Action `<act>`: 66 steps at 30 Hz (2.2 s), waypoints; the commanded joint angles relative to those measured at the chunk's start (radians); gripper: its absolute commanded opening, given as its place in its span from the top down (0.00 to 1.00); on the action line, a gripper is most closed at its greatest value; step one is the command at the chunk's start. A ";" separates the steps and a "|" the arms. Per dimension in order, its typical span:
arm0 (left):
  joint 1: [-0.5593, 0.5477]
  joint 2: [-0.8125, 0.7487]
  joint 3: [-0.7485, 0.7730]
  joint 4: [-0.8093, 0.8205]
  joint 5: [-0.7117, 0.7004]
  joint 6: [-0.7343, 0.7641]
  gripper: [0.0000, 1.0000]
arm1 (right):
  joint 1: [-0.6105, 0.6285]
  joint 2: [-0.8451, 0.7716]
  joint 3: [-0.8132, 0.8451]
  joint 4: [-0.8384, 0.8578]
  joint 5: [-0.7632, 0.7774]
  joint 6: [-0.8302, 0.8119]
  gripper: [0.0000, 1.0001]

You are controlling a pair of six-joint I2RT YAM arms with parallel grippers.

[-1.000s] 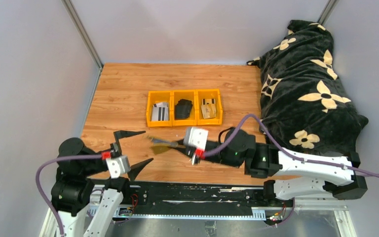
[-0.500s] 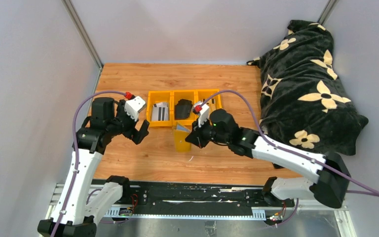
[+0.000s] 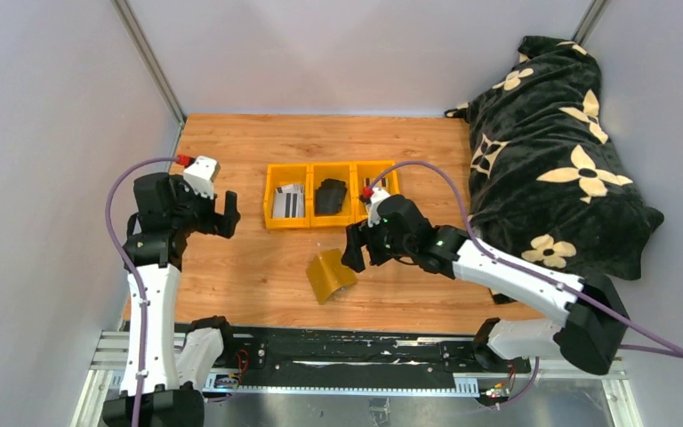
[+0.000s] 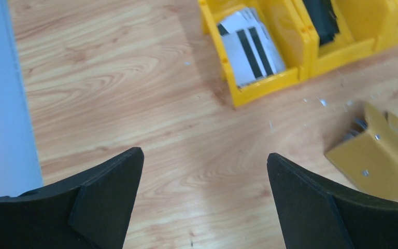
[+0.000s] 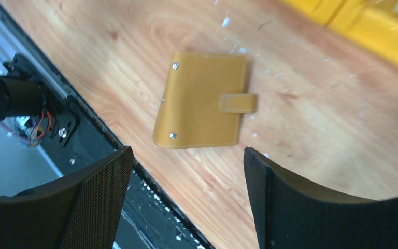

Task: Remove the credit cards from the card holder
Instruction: Place the card holder at the center of the board, then reset both arms

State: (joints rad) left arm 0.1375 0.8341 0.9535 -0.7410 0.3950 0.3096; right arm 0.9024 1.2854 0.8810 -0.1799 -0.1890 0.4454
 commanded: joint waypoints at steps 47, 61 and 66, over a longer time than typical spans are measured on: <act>-0.080 0.568 -0.851 2.046 -0.338 -0.331 0.00 | -0.857 -0.058 -0.606 0.893 0.837 -0.286 0.10; -0.101 0.533 -0.786 1.862 -0.382 -0.320 0.00 | -0.861 0.185 -0.795 1.585 0.489 -0.512 0.08; -0.102 0.537 -0.788 1.874 -0.381 -0.320 0.00 | -0.849 0.160 -0.693 1.334 0.523 -0.508 0.06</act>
State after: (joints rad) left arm 0.0422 1.3697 0.1566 1.0985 0.0364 -0.0315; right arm 0.0341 1.3750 0.1535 1.1183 0.4339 -0.0425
